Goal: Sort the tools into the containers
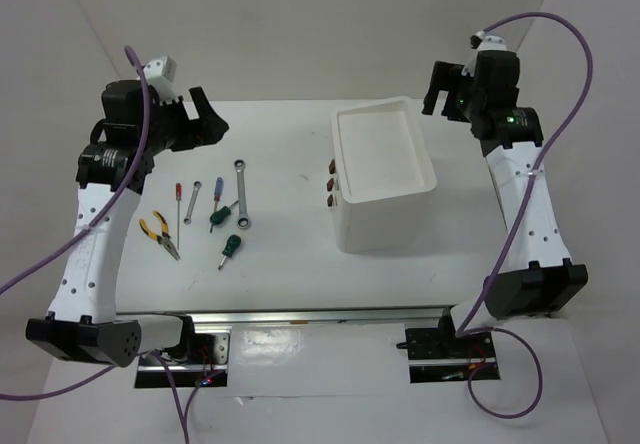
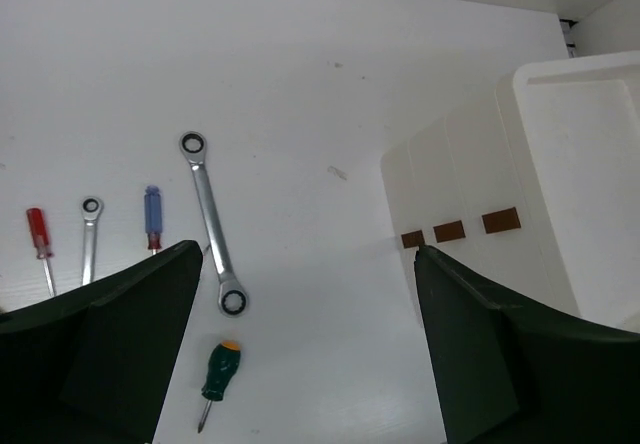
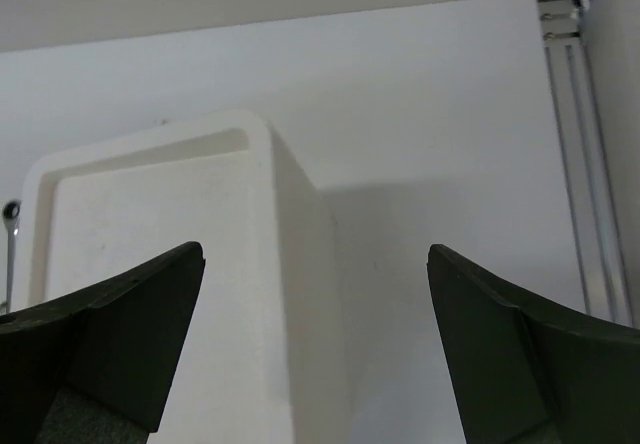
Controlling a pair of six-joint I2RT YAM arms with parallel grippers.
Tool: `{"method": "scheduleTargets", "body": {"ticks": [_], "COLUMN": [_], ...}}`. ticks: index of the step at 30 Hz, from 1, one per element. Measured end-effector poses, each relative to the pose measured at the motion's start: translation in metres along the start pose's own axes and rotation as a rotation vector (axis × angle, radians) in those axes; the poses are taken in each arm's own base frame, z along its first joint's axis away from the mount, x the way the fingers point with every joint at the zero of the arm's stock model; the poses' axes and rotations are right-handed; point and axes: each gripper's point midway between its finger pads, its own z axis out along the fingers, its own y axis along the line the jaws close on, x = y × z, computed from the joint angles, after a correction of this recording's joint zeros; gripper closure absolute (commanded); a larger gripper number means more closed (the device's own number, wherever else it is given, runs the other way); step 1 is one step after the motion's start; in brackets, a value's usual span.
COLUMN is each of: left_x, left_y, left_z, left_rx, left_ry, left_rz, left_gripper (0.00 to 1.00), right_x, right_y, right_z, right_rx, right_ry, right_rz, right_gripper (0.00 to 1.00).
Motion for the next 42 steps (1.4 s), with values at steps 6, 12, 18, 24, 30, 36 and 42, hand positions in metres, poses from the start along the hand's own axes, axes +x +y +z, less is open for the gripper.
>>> {"method": "scheduleTargets", "body": {"ticks": [6,12,18,24,30,36,42], "left_x": [0.035,0.077,0.106,0.171,0.202,0.177,0.159], "left_y": [-0.015,-0.038,-0.065,-0.099,-0.127,-0.147,-0.171], "left_z": [0.011,0.018,0.043,0.088,0.125,0.15,0.164], "left_rx": [0.133,0.31,0.473,0.637,0.774,0.896,0.992], "left_ry": [0.049,0.107,0.177,0.323,0.358,0.284,0.253], "left_rz": [-0.075,-0.171,-0.25,-0.401,-0.535,-0.601,-0.618], "left_gripper": [0.0,0.0,0.01,0.09,0.13,0.2,0.24], "right_x": [0.045,0.089,0.106,0.107,0.111,0.118,0.121], "right_y": [0.063,0.063,0.056,0.055,0.061,0.065,0.067], "right_z": [0.007,0.032,0.042,0.042,0.035,0.025,0.023], "right_rx": [-0.083,-0.036,0.003,0.016,0.003,-0.022,-0.026], "right_ry": [0.091,0.204,0.234,0.21,0.207,0.197,0.172], "right_rz": [-0.126,-0.176,-0.17,-0.135,-0.131,-0.118,-0.104], "right_gripper": [0.0,0.0,0.0,0.0,0.0,0.0,0.0]}}
